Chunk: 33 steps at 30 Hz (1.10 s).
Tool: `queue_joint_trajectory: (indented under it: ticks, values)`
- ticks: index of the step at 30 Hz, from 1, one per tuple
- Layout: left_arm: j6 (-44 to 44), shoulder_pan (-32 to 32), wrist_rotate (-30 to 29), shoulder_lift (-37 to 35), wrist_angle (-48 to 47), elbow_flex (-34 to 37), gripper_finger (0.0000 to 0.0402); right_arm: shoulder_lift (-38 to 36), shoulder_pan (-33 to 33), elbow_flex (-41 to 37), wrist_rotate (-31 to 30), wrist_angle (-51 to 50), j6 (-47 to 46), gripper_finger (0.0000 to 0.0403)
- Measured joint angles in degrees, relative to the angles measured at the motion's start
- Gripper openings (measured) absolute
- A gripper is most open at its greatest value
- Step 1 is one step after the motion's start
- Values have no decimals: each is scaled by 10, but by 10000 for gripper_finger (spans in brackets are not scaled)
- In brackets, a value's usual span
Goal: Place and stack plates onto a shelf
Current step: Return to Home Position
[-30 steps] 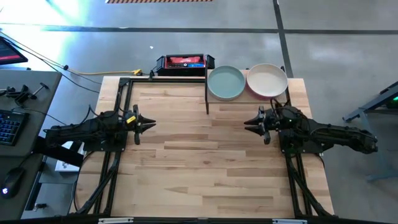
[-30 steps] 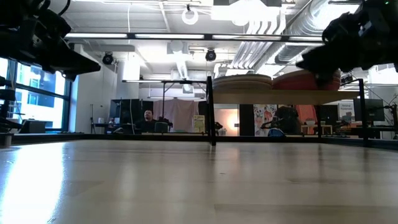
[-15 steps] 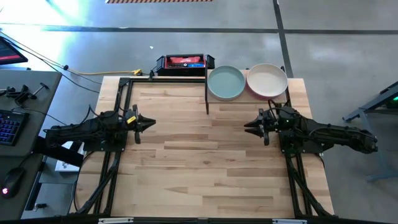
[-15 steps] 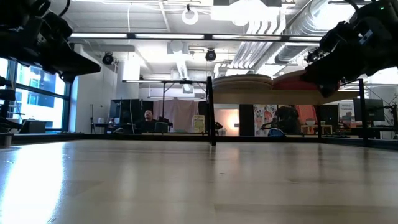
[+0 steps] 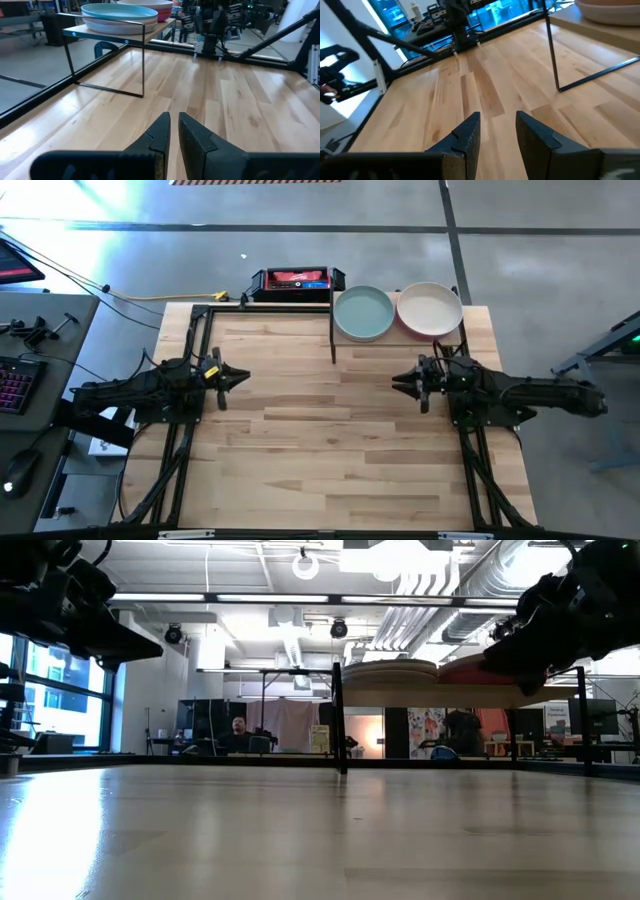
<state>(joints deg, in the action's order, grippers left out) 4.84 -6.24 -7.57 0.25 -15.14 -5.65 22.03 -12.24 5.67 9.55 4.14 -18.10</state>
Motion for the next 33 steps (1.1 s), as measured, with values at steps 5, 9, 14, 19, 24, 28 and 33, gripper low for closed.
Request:
queue_joint_trajectory:
  ticks: [5,9,14,19,24,28,33]
  values:
    - [-6,0,-23,0,0,0,26,0,85,0,-115,10,-17,108]
    - [-19,0,-42,0,0,0,26,0,145,0,-190,10,18,108]
    - [-64,0,-50,0,0,0,26,0,170,0,-244,9,51,108]
    - [-70,0,-50,0,0,0,26,0,170,0,-216,4,50,108]
    - [-70,0,-50,0,0,0,26,0,170,0,-216,-31,48,108]
    - [-70,0,-50,0,1,0,28,0,170,0,-216,-50,47,108]
    - [-70,0,-50,0,1,0,28,0,170,0,-215,-53,46,108]
